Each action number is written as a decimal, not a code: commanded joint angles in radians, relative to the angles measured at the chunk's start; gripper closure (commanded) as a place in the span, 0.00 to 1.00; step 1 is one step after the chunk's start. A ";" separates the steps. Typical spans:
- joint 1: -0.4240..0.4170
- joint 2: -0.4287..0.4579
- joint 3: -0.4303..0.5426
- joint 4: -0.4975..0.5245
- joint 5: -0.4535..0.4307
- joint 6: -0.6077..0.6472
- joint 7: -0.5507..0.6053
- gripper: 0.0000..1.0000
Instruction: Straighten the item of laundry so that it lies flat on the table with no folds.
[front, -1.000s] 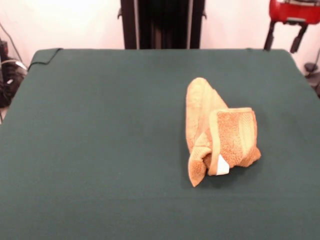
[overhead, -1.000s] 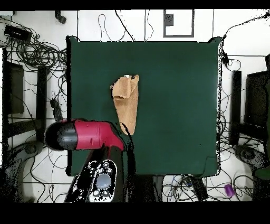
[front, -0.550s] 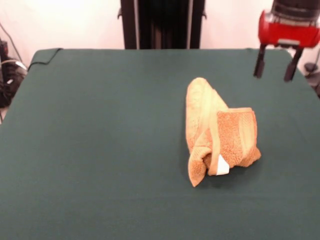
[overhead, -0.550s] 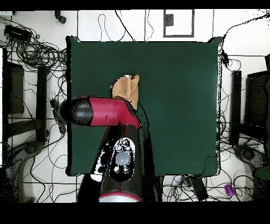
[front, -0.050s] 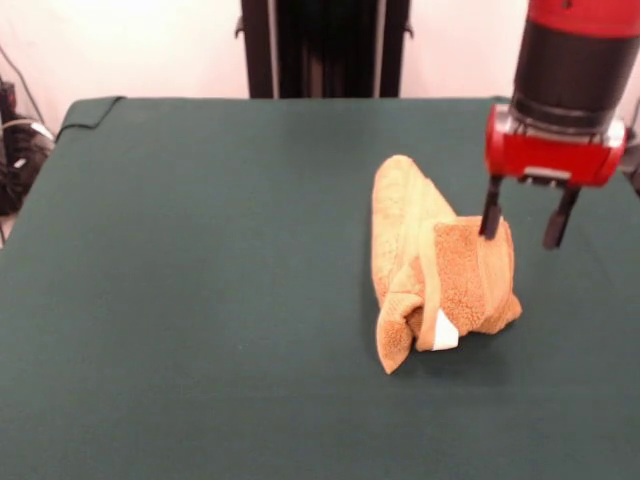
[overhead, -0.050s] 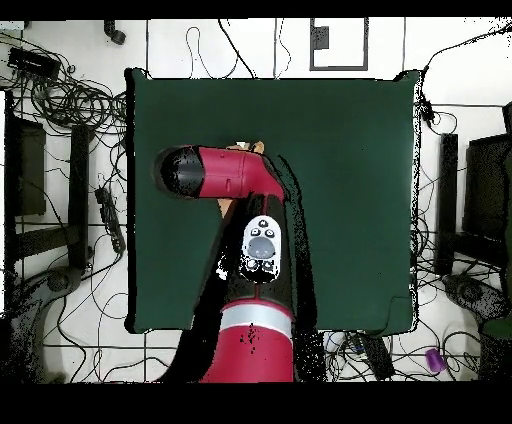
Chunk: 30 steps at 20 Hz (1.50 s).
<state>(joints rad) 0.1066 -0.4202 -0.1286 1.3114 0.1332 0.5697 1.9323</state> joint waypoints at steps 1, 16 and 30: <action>-0.036 0.039 0.117 -0.016 -0.073 0.115 -0.077 0.00; -0.126 -0.022 0.213 0.120 -0.166 0.049 -0.128 0.00; -0.166 0.022 0.279 0.162 -0.255 -0.095 -0.036 0.00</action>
<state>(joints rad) -0.0592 -0.4268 0.0117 1.3611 -0.0677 0.5571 1.9323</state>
